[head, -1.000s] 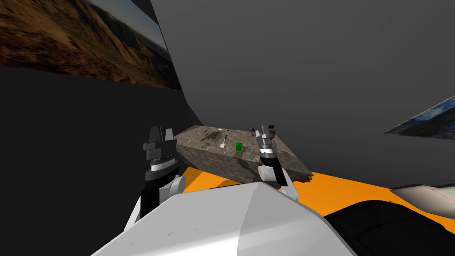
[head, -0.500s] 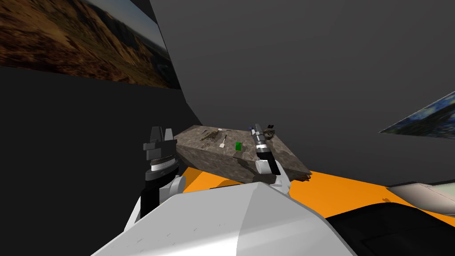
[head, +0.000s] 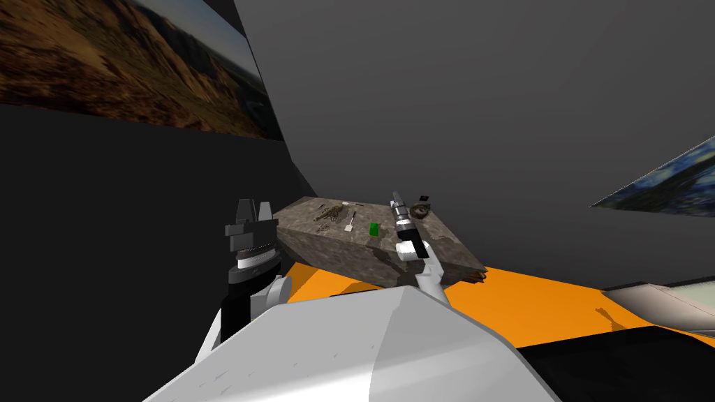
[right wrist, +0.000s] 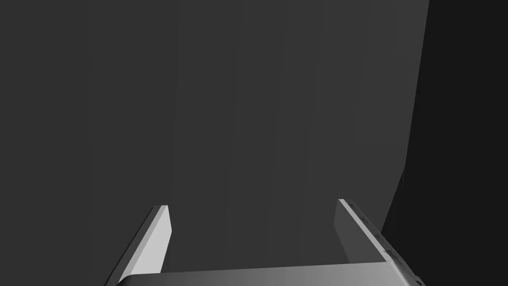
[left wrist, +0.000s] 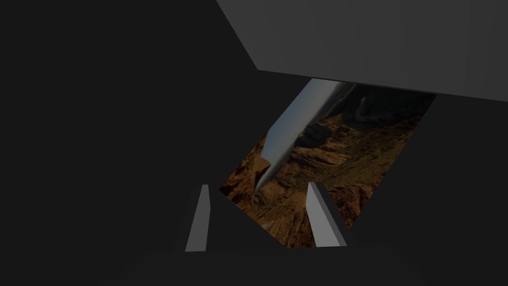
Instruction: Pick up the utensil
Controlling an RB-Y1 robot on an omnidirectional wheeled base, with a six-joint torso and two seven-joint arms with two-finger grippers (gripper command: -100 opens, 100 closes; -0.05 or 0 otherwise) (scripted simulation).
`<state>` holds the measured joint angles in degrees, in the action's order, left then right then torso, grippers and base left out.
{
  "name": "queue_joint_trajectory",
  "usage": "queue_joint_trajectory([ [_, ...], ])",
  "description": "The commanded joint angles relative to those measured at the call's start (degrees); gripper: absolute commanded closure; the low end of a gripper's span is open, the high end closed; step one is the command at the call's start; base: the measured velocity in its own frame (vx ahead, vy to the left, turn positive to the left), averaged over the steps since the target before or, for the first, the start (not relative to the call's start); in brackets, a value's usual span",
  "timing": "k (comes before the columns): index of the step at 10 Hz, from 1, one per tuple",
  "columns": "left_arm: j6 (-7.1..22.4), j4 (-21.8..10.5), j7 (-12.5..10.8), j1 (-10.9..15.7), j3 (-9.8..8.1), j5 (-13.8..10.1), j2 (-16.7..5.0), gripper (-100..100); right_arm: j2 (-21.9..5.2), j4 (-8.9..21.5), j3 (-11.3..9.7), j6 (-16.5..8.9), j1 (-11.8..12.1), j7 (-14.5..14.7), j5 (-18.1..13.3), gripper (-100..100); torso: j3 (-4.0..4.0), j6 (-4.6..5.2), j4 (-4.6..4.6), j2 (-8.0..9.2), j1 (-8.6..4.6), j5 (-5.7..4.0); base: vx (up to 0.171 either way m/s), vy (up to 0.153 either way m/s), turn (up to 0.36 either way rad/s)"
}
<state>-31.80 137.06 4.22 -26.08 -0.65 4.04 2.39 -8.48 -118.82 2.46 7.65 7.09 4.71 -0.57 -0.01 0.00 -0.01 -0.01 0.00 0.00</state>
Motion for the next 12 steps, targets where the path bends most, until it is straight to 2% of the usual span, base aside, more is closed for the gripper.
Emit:
queue_joint_trajectory([
  [1, 0.0, 0.0, 0.0, 0.0, 0.0, 0.0, 0.0, 0, -0.2, 0.6, -0.1, -1.5, -2.2, 0.7, -0.2, -100, 0.0, 0.0, 0.0, 0.0, 0.0, 0.0, -0.008, 0.002, -0.006],
  [2, 0.0, 0.0, 0.0, 0.0, 0.0, 0.0, 0.0, 0, -0.4, 2.8, -0.3, -4.0, -4.4, 2.0, -0.6, -100, 0.01, 0.0, 0.0, 0.0, 0.01, 0.01, -0.008, 0.003, -0.018],
  [3, 0.0, 0.0, 0.0, 0.0, 0.0, 0.0, 0.0, 0, -0.4, 2.8, -0.3, -4.2, -5.7, 2.0, -0.6, -100, 0.01, 0.01, 0.0, 0.01, 0.01, 0.0, -0.008, 0.003, -0.007],
  [4, 0.0, 0.0, 0.0, 0.0, 0.0, 0.0, 0.0, 0, -0.6, 4.9, -0.4, -6.8, -7.4, 3.4, -1.0, -100, 0.01, 0.01, 0.0, 0.01, 0.02, 0.01, -0.009, 0.003, -0.013],
  [5, 0.0, 0.0, 0.0, 0.0, 0.0, 0.0, 0.0, 0, -0.6, 5.2, -0.4, -7.0, -8.7, 3.4, -1.0, -100, 0.01, 0.01, 0.0, 0.01, 0.01, 0.0, -0.009, 0.003, -0.008],
  [6, 0.0, 0.0, 0.0, 0.0, 0.0, 0.0, 0.0, 0, -0.7, 7.7, -0.6, -9.1, -10.6, 4.9, -1.4, -100, 0.0, 0.0, 0.0, 0.0, 0.0, 0.0, -0.008, 0.004, -0.013],
  [7, 0.0, 0.0, 0.0, 0.0, 0.0, 0.0, 0.0, 0, -0.7, 7.7, -0.6, -9.9, -13.1, 4.9, -1.4, -100, -0.01, 0.0, 0.0, -0.01, 0.02, 0.0, -0.007, 0.004, -0.002],
  [8, 0.0, 0.0, 0.0, 0.0, 0.0, 0.0, 0.0, 0, -0.8, 10.3, -0.8, -12.0, -15.3, 6.4, -1.7, -100, 0.0, 0.01, 0.0, 0.0, 0.03, 0.01, -0.007, 0.004, -0.007],
  [9, 0.0, 0.0, 0.0, 0.0, 0.0, 0.0, 0.0, 0, -0.8, 10.3, -0.8, -13.0, -16.9, 6.4, -1.7, -100, 0.0, 0.01, 0.0, 0.0, 0.03, 0.01, -0.007, 0.005, -0.003],
  [10, 0.0, 0.0, 0.0, 0.0, 0.0, 0.0, 0.0, 0, -0.9, 13.0, -0.9, -14.7, -18.4, 8.0, -2.0, -100, 0.01, 0.01, 0.0, 0.01, 0.03, 0.01, -0.009, 0.007, -0.003],
  [11, 0.0, 0.0, 0.0, 0.0, 0.0, 0.0, 0.0, 0, -0.9, 13.1, -0.9, -16.0, -20.3, 8.0, -2.0, -100, 0.0, 0.01, 0.0, 0.01, 0.04, 0.01, -0.008, 0.007, 0.0],
  [12, 0.0, 0.0, 0.0, 0.0, 0.0, 0.0, 0.0, 0, -0.9, 13.1, -0.9, -16.0, -20.7, 8.0, -2.0, -100, 0.01, 0.01, 0.0, 0.01, 0.03, 0.01, 0.0, 0.0, 0.0],
])
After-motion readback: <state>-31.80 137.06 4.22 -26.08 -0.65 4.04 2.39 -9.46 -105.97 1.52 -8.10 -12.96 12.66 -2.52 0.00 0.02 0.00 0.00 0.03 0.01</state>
